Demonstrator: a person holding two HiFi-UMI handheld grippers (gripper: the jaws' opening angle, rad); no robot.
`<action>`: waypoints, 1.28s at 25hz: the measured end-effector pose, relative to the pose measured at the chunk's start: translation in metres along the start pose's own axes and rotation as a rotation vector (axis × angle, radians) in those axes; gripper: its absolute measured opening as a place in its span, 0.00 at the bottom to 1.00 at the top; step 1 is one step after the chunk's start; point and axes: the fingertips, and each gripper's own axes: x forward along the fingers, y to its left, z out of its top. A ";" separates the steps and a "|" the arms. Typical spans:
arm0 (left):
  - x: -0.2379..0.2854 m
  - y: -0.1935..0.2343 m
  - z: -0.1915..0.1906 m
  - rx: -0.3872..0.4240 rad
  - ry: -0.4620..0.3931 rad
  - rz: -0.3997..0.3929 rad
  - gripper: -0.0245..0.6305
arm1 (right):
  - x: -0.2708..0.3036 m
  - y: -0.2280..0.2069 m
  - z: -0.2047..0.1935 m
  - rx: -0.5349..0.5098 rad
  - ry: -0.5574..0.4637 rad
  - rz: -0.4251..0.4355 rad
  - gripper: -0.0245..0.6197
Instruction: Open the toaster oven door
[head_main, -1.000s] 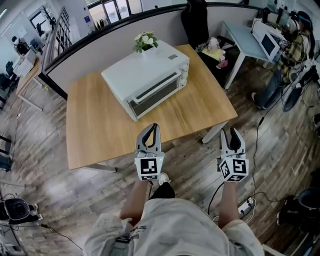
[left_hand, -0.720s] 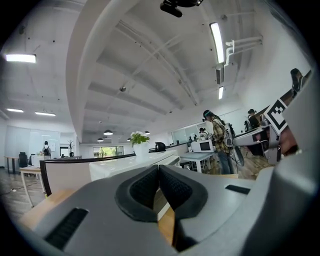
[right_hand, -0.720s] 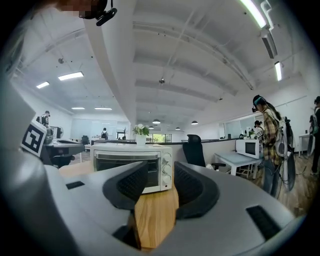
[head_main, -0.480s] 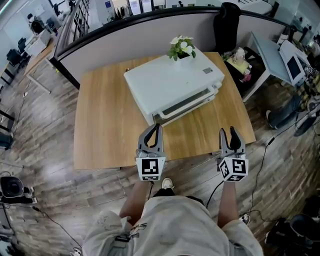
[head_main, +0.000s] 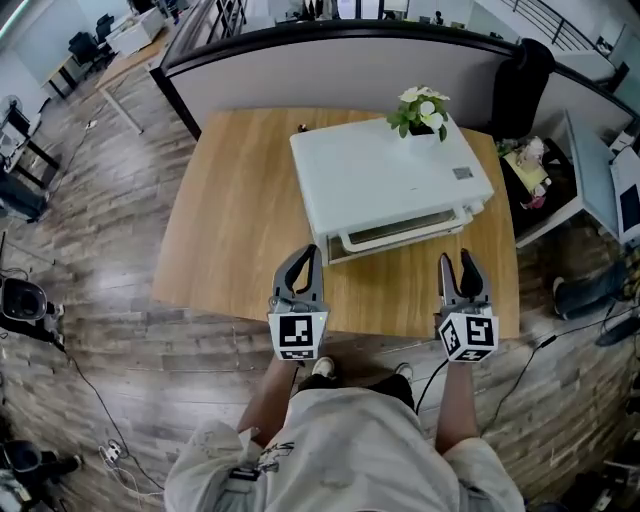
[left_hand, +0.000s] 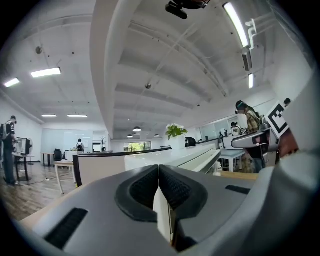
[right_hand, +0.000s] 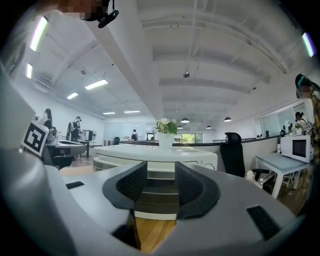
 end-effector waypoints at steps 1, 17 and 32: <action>0.000 -0.002 0.000 0.002 0.005 0.026 0.06 | 0.005 -0.004 0.001 -0.002 -0.002 0.028 0.30; -0.030 -0.037 0.011 -0.054 0.032 0.368 0.06 | 0.031 -0.036 0.002 0.004 -0.050 0.345 0.30; -0.045 -0.029 0.011 -0.048 0.015 0.376 0.06 | 0.042 0.013 0.009 -0.338 -0.006 0.453 0.33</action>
